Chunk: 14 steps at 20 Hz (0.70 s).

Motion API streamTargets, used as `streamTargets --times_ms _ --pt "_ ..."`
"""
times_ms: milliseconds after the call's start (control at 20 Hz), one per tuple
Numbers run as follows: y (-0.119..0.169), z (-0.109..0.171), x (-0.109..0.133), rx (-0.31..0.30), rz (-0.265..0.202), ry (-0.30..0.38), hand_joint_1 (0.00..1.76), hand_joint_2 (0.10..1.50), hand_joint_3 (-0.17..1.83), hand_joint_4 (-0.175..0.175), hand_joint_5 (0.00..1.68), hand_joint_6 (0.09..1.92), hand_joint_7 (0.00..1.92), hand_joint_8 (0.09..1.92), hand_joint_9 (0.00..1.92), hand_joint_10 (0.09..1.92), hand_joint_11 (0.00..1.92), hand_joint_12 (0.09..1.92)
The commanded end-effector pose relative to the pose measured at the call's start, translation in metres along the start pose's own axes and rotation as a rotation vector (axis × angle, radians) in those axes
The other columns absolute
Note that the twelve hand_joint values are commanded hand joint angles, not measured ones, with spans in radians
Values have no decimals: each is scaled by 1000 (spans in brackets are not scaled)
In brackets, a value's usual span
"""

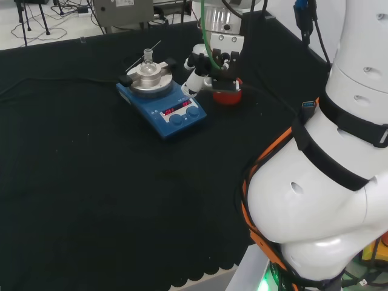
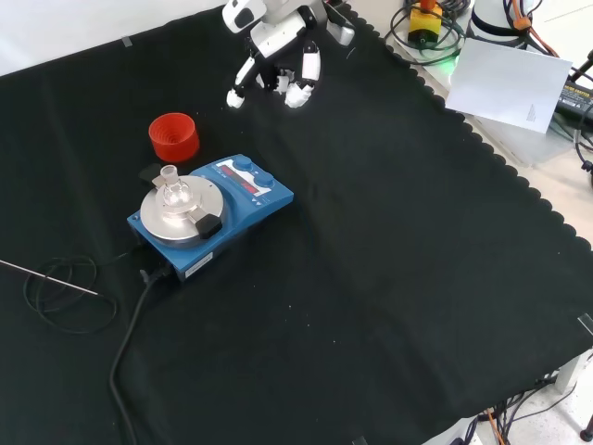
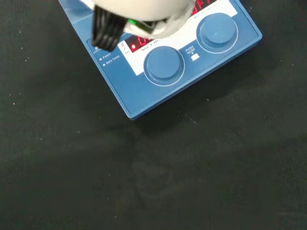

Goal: Turn on the heater.

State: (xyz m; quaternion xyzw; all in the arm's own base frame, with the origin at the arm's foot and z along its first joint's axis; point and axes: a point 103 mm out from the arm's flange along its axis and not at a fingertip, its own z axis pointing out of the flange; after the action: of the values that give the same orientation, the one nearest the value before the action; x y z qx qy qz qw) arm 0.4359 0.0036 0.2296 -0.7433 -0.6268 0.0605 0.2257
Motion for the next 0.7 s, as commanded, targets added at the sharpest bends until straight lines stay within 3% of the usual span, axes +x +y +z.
streamTargets --times_ms 50,150,300,700 --pt "6 -2 -1 83 6 -58 1150 698 717 -68 359 87 1486 1419 1603 1437 1771 1412" --pt "9 -2 -1 111 -1 -84 1263 700 783 -67 389 87 1547 1530 1664 1576 1821 1621" --pt "14 -1 -8 158 -10 -81 1396 663 958 -60 407 87 1598 1667 1713 1731 1816 1768" --pt "21 8 -15 241 -19 -93 1455 618 1124 -42 374 87 1631 1727 1727 1803 1796 1816"
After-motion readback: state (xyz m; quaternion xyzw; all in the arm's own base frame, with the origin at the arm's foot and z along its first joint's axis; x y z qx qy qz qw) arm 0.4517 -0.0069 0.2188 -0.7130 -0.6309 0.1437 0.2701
